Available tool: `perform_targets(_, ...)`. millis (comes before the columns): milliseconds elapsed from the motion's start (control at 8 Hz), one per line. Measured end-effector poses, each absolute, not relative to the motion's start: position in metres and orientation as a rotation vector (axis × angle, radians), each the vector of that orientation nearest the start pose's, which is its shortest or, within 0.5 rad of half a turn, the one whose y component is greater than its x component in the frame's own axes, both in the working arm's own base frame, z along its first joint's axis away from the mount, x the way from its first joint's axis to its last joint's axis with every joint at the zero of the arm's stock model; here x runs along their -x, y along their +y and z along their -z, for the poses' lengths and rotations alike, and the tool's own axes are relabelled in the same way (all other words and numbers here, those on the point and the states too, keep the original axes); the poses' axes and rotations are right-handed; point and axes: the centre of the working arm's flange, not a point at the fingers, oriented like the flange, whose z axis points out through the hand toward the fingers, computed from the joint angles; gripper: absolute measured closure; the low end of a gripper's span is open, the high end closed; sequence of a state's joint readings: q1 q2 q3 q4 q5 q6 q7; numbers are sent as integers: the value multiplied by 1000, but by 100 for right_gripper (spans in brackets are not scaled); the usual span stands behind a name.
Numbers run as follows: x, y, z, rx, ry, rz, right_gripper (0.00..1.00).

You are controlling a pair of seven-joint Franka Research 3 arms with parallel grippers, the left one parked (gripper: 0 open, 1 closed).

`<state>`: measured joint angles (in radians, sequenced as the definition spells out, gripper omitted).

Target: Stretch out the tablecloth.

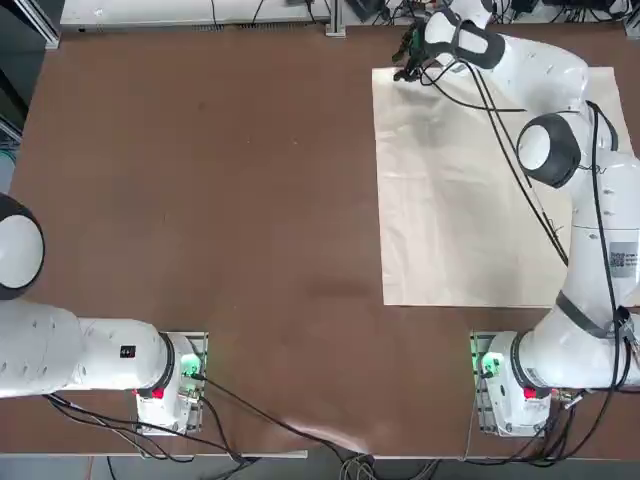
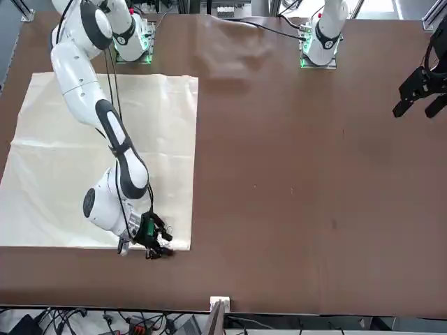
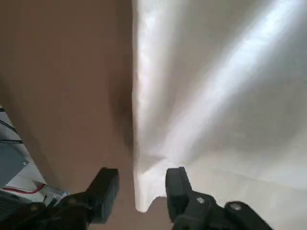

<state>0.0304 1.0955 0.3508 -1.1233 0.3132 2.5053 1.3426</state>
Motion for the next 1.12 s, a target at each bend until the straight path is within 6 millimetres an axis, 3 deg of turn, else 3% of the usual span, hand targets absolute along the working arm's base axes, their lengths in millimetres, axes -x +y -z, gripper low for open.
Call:
perform_targets(250, -770, 198, -188, 1954, 1654, -219, 1)
perform_targets(750, -773, 197, -195, 1996, 1599, -195, 0)
perform_targets(1125, -775, 202, -232, 2186, 1481, -105, 0)
